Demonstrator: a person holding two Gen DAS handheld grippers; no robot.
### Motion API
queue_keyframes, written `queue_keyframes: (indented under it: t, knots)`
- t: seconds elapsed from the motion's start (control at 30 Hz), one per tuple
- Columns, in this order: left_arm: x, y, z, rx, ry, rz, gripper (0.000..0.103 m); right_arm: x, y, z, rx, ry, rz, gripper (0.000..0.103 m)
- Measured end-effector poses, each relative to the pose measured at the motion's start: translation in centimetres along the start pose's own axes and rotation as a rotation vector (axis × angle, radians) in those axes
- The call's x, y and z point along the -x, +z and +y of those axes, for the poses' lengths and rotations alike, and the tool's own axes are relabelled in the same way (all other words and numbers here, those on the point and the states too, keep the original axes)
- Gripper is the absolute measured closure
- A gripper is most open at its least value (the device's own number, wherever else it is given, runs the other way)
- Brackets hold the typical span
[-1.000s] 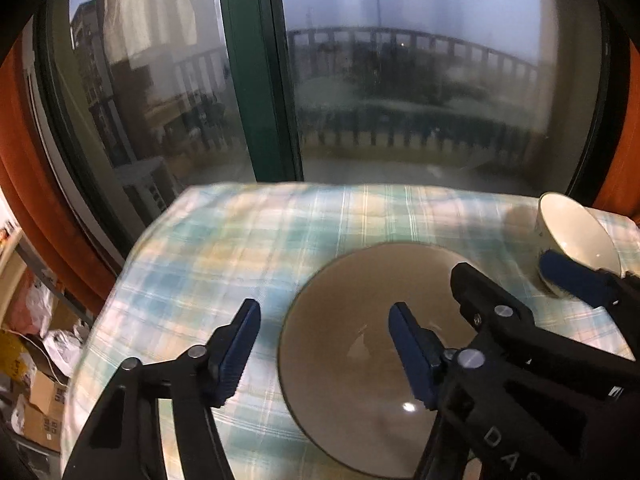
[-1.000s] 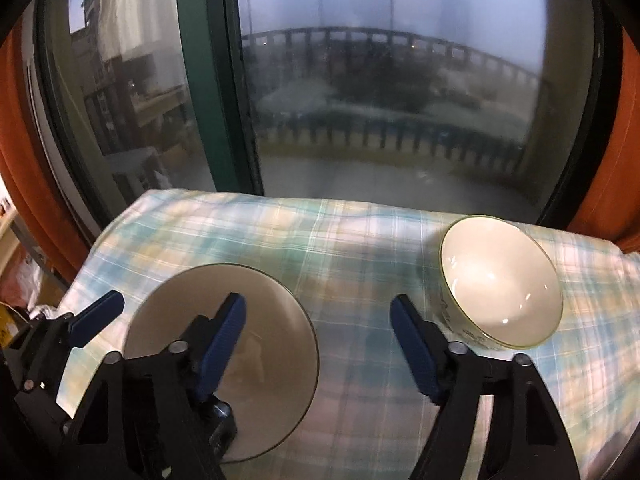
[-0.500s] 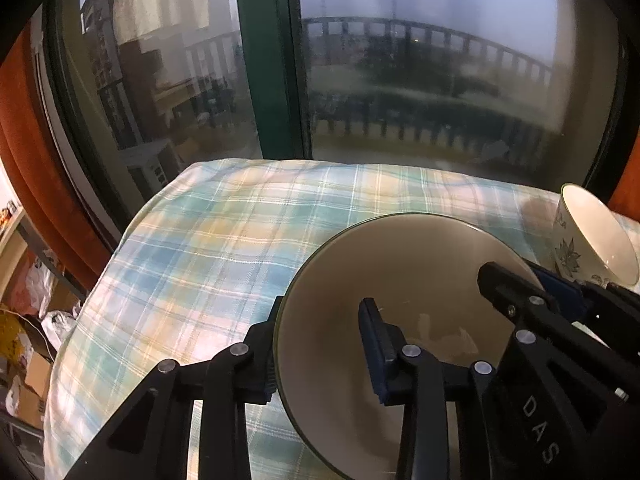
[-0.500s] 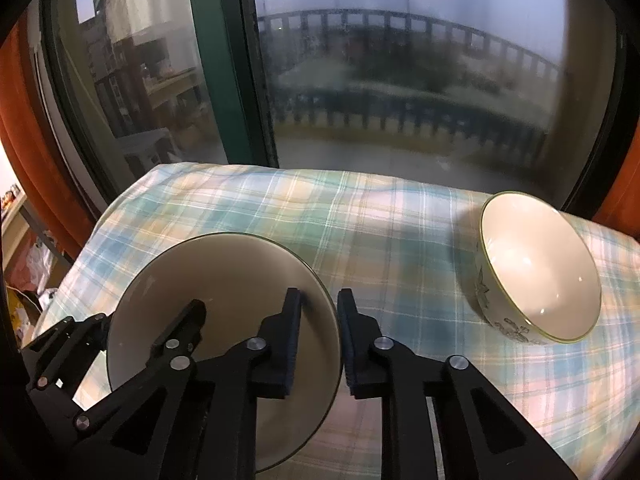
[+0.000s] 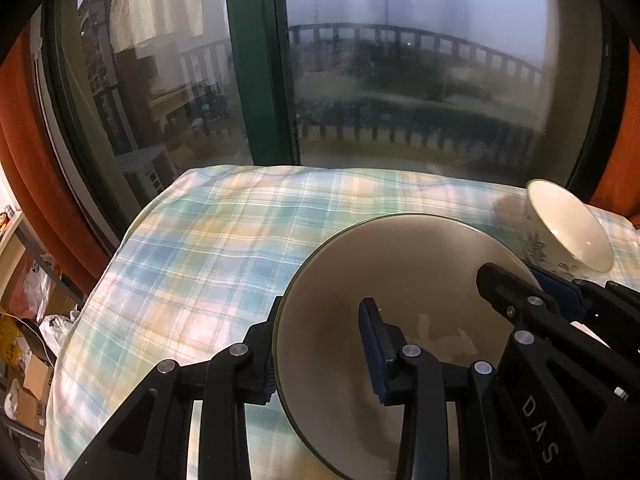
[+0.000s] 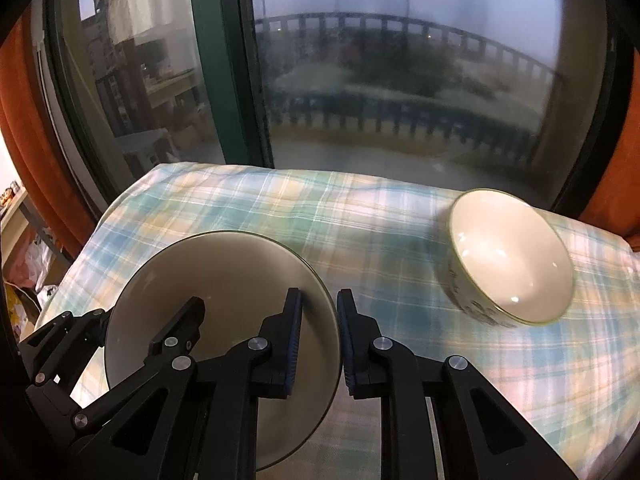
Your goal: Organize plates and bowls
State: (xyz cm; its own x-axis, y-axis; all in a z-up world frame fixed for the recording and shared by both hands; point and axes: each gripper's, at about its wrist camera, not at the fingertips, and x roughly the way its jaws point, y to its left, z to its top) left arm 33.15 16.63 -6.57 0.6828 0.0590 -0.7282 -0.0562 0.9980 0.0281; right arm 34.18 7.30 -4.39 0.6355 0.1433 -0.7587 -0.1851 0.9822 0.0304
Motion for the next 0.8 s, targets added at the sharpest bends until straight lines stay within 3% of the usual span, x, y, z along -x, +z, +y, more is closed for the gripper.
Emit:
queue_keyframes:
  t: [0.4, 0.8]
  knots:
    - [4.2, -1.4, -3.0, -0.016, -0.041, -0.029, 0.068, 4.8, -2.0, -2.5, -0.009, -0.046, -0.013, 0.082]
    - [10.0, -2.7, -7.0, -0.026, -0.062, -0.097, 0.068, 11.3, -3.9, -5.8, -0.021, -0.073, -0.082, 0.082]
